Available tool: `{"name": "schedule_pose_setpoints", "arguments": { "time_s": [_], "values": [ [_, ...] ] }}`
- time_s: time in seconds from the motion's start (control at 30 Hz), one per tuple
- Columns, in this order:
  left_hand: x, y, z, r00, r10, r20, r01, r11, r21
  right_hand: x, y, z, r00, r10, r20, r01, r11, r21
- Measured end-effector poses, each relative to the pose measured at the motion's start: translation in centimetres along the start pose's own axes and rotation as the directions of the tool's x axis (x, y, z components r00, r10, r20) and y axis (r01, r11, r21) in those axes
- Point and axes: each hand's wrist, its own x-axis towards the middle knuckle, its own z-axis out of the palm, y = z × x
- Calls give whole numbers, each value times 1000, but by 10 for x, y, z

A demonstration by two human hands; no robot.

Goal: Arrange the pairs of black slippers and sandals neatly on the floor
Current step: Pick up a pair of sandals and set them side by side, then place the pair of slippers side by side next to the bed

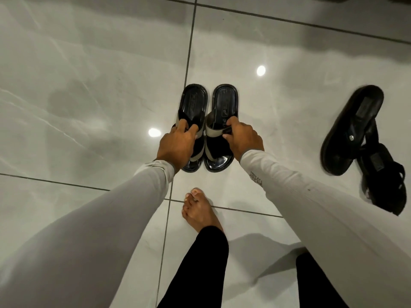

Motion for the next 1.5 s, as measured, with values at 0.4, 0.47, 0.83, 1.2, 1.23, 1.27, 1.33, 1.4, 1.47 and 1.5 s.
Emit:
{"name": "schedule_pose_setpoints", "arguments": {
  "time_s": [0.4,0.47,0.83,1.2,1.23,1.27,1.33,1.4,1.47,1.5],
  "values": [
    [-33,90,14,985,28,-169,-6,992,126,-84,118,-46,991,132,3,-127,959,-253],
    [-34,123,24,990,46,-137,-29,992,122,-98,156,-57,986,169,-11,-165,942,-291],
    [55,370,98,921,387,47,-389,916,94,-136,378,-98,937,349,3,-313,842,-439],
    [78,421,110,957,228,180,-272,923,273,-116,469,-117,941,210,265,-32,837,-546],
    [68,417,113,960,217,175,-259,927,273,-116,469,-118,939,194,284,-8,838,-546],
    [58,414,117,964,205,170,-245,932,268,-117,470,-118,938,184,294,1,847,-531],
    [43,410,126,967,179,180,-220,945,243,-118,471,-117,945,175,277,-34,894,-447],
    [33,408,134,968,157,194,-199,955,219,-117,468,-117,959,166,231,-81,938,-337],
    [27,407,139,967,160,197,-199,960,198,-110,460,-116,976,132,175,-84,963,-256],
    [26,408,140,965,171,197,-208,960,186,-106,454,-116,981,113,155,-76,970,-230]
  ]
}}
